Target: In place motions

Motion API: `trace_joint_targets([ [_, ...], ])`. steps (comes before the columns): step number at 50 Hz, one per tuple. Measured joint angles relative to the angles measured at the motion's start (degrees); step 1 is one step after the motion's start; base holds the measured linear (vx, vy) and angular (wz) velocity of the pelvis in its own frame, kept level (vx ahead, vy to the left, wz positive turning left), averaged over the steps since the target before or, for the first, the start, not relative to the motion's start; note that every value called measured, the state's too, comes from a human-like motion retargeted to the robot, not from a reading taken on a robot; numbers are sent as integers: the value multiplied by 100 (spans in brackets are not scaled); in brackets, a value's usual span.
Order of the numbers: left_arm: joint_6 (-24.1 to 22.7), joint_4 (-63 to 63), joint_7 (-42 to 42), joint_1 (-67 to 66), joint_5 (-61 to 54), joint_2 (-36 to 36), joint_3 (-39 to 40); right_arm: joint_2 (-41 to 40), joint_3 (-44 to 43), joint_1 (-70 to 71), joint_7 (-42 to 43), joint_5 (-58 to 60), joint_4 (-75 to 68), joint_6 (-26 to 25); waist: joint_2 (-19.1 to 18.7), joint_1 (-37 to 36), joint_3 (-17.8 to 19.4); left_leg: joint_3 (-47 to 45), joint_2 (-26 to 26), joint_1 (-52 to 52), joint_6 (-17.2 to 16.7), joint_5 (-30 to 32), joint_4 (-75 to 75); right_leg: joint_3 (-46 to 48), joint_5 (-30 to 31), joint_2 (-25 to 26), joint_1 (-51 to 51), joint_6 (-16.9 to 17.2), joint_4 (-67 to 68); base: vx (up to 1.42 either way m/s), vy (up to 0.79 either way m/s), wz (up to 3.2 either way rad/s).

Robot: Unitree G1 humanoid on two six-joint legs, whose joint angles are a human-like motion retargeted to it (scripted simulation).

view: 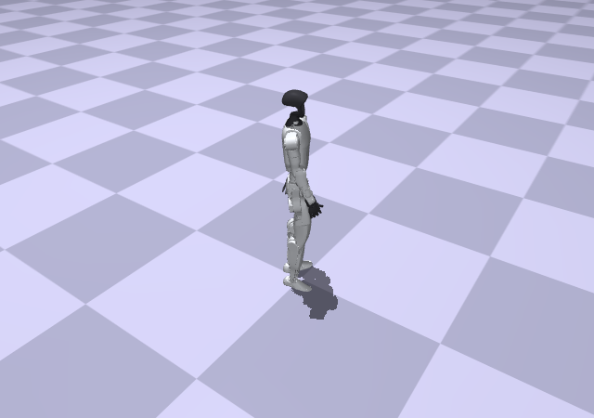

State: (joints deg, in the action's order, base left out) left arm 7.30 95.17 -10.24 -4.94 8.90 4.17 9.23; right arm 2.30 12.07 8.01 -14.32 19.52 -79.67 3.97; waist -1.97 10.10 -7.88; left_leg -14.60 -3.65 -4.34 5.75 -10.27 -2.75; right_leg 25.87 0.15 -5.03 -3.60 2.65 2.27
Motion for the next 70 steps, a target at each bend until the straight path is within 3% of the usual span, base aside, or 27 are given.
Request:
trace_joint_targets([
  [5,-15,-439,2,686,-5,56,-451,307,-706,-504,185,336,-976,-363,51,43,-83,0,0,-38,29,15,40,43,-7,9,-12,28,-22,-4,-2,-1],
  [14,-284,-1538,9,1716,-729,-137,-412,950,-1832,-1463,306,375,-1584,-1392,50,133,-107,56,12,-62,48,8,26,97,-37,32,23,19,-40,-5,0,-4],
  [20,-386,-1743,47,1954,-518,-135,-528,1042,-1915,-1543,585,194,-1772,-1394,5,26,-78,44,10,-71,45,15,6,125,-43,11,33,8,-40,0,0,0],
  [28,-379,-1185,-5,1280,-151,-127,-497,565,-1242,-833,550,4,-1521,-1198,-28,-106,-68,84,-25,-108,31,35,-17,156,-53,-46,20,19,-23,0,0,0],
  [38,-250,97,63,-325,-79,4,431,-246,-187,328,-160,-322,141,-716,85,-219,90,86,-103,4,2,80,33,91,-22,-112,47,-11,6,0,0,0],
  [47,73,223,-214,-1291,-133,109,868,-442,439,755,-365,-248,1259,-297,111,-93,105,92,-94,54,0,90,69,76,-7,-68,66,-26,-4,0,0,0],
  [52,158,223,0,-713,-351,44,747,-370,393,447,-229,-85,1118,-279,131,-80,75,81,-76,44,2,81,51,66,-17,-59,75,-21,4,-1,-1,0],
  [57,-1,136,107,513,-641,12,566,-119,11,79,-153,458,234,-684,159,-78,36,89,-61,-41,4,78,1,108,-31,-77,61,-2,3,-4,-2,1],
  [65,-371,-1389,77,1846,-910,-95,147,556,-1008,-775,162,708,-1347,-1243,186,-136,79,86,-71,-70,25,70,-29,222,-52,-121,83,39,-6,0,1,-2],
  [70,-607,-2150,327,2161,-829,-131,-82,962,-1513,-1368,466,376,-1742,-1288,202,-233,126,58,-89,-26,32,56,-18,236,-52,-142,111,45,-13,1,2,-5],
])
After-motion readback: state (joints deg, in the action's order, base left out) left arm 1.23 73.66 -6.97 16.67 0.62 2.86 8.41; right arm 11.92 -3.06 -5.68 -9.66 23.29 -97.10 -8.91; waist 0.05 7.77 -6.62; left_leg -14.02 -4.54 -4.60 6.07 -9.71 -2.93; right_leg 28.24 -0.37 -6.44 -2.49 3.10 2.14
